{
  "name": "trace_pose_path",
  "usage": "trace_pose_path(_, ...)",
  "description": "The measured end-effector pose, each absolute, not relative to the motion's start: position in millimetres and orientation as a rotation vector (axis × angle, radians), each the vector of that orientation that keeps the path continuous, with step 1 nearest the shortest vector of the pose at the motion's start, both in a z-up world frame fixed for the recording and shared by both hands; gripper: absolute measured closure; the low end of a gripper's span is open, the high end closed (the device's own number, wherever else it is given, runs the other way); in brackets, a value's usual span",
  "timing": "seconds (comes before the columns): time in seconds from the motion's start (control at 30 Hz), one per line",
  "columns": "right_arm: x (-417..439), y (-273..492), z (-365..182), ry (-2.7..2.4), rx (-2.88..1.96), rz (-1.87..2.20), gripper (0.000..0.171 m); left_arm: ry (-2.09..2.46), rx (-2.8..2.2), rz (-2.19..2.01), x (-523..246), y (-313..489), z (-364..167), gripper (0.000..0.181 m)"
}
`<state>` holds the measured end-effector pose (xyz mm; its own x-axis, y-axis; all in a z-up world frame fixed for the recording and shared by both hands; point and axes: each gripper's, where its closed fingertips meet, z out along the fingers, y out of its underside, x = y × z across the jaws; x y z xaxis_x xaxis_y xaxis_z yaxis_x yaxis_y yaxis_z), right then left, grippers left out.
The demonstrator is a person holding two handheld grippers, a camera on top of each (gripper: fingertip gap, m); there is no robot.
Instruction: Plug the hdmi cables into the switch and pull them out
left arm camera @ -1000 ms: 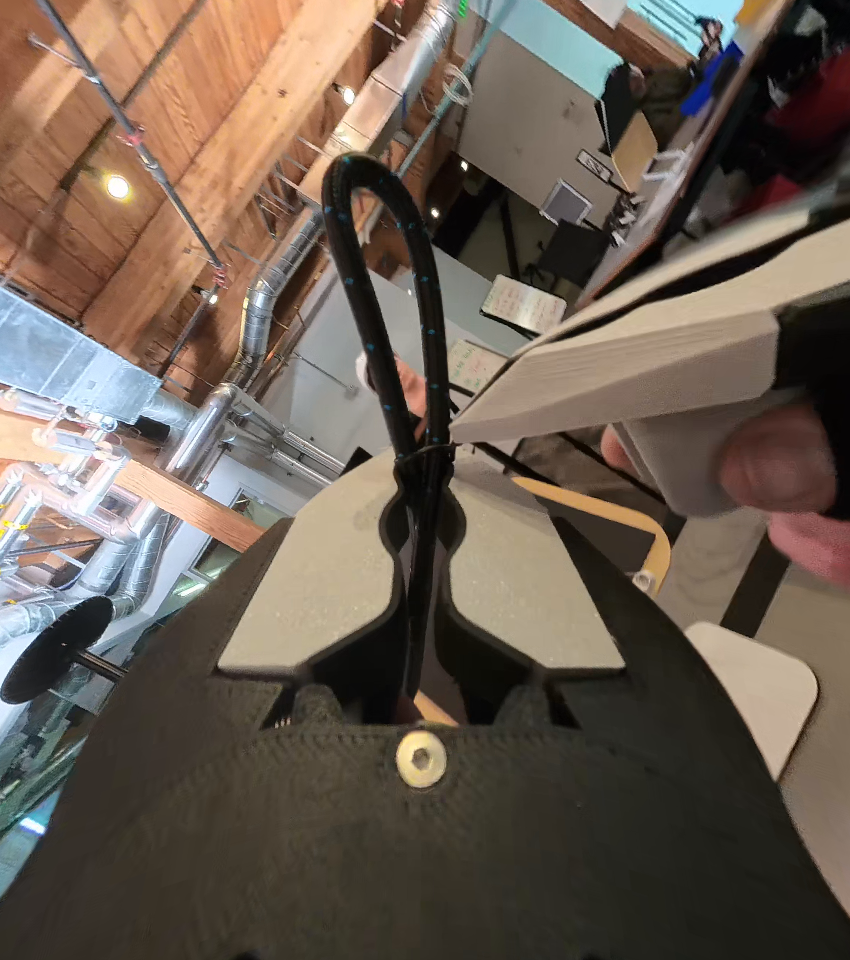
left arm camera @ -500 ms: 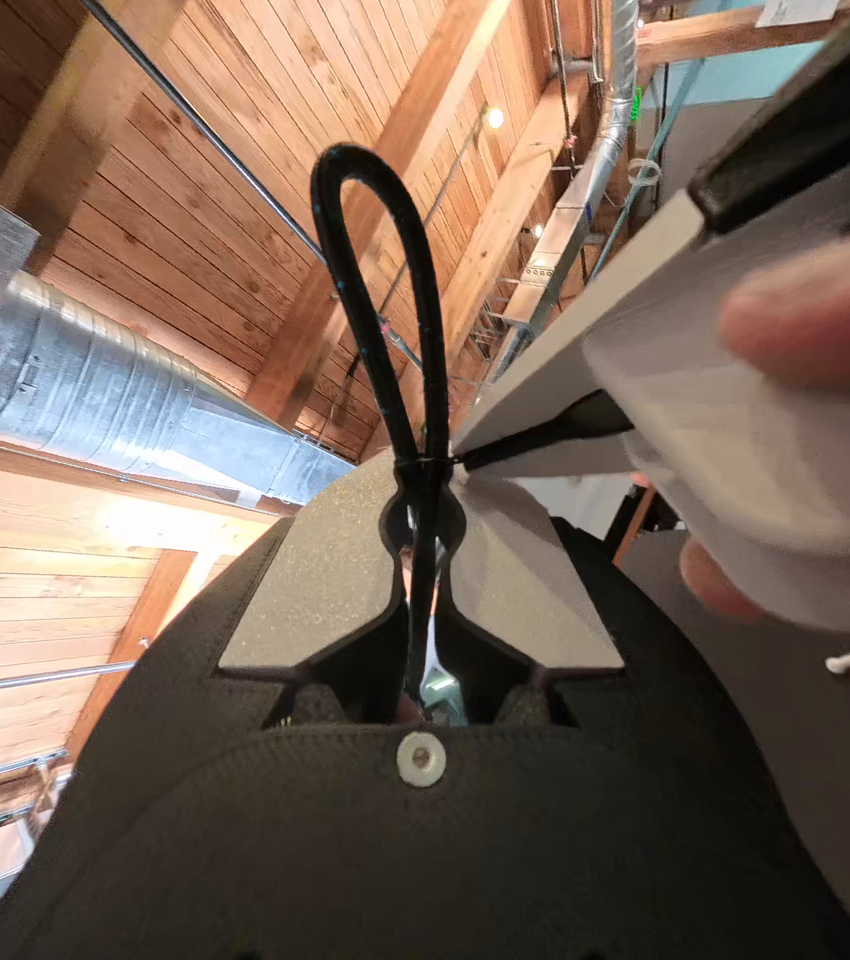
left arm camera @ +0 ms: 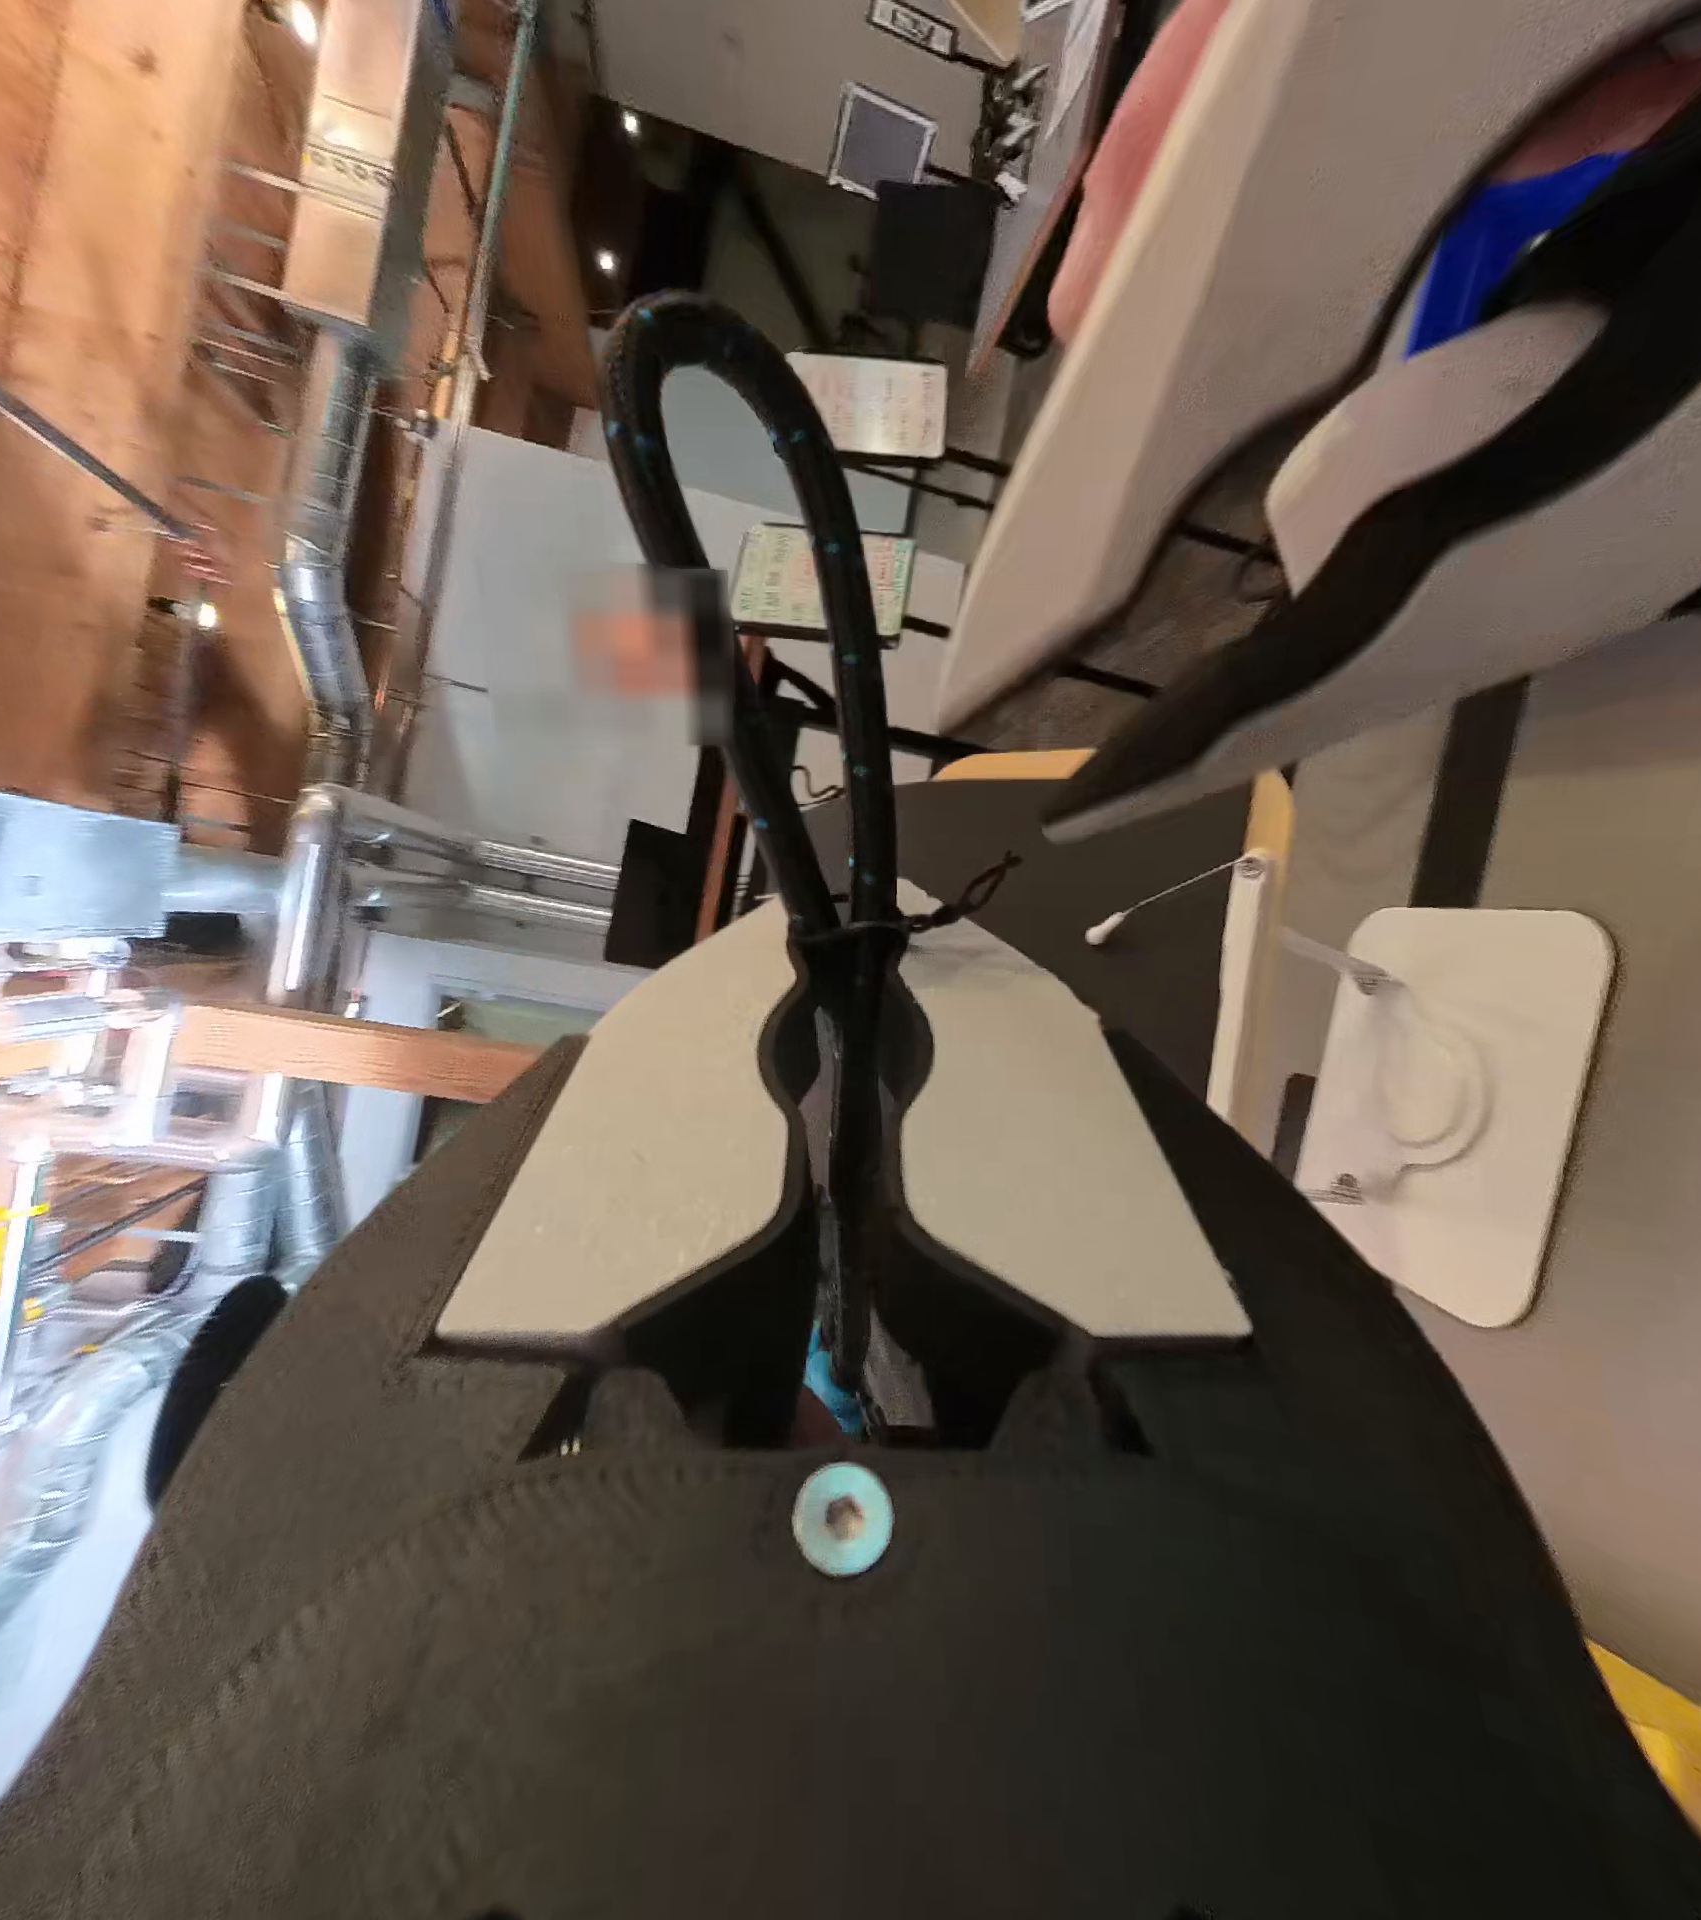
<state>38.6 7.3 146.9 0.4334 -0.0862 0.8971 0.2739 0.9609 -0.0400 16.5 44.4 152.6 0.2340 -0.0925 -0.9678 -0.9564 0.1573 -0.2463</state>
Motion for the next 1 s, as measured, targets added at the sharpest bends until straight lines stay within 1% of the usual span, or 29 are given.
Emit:
trace_pose_path(0.1, 36, 9, 147, -1.134, -0.082, -0.374, 0.158, 1.209, -1.353, 0.791, 21, 40, 147, 0.175)
trace_pose_path(0.3, 35, -7, 146, -1.141, 0.044, -0.459, 0.159, 1.247, -1.516, 0.692, 24, 42, 135, 0.176)
trace_pose_path(0.4, 32, -6, 143, -1.153, 0.069, -0.520, 0.161, 1.257, -1.534, 0.724, 23, 44, 133, 0.176)
trace_pose_path(0.53, 30, -1, 139, -1.188, 0.087, -0.585, 0.167, 1.322, -1.591, 0.754, 22, 44, 124, 0.176)
trace_pose_path(0.73, 27, 0, 136, -1.233, 0.142, -0.682, 0.168, 1.420, -1.678, 0.786, 18, 45, 112, 0.176)
trace_pose_path(0.83, 25, 3, 135, -1.251, 0.141, -0.714, 0.171, 1.451, -1.706, 0.798, 17, 45, 112, 0.176)
trace_pose_path(1.0, 22, 5, 132, -1.311, 0.121, -0.715, 0.171, 1.483, -1.742, 0.845, 11, 45, 108, 0.176)
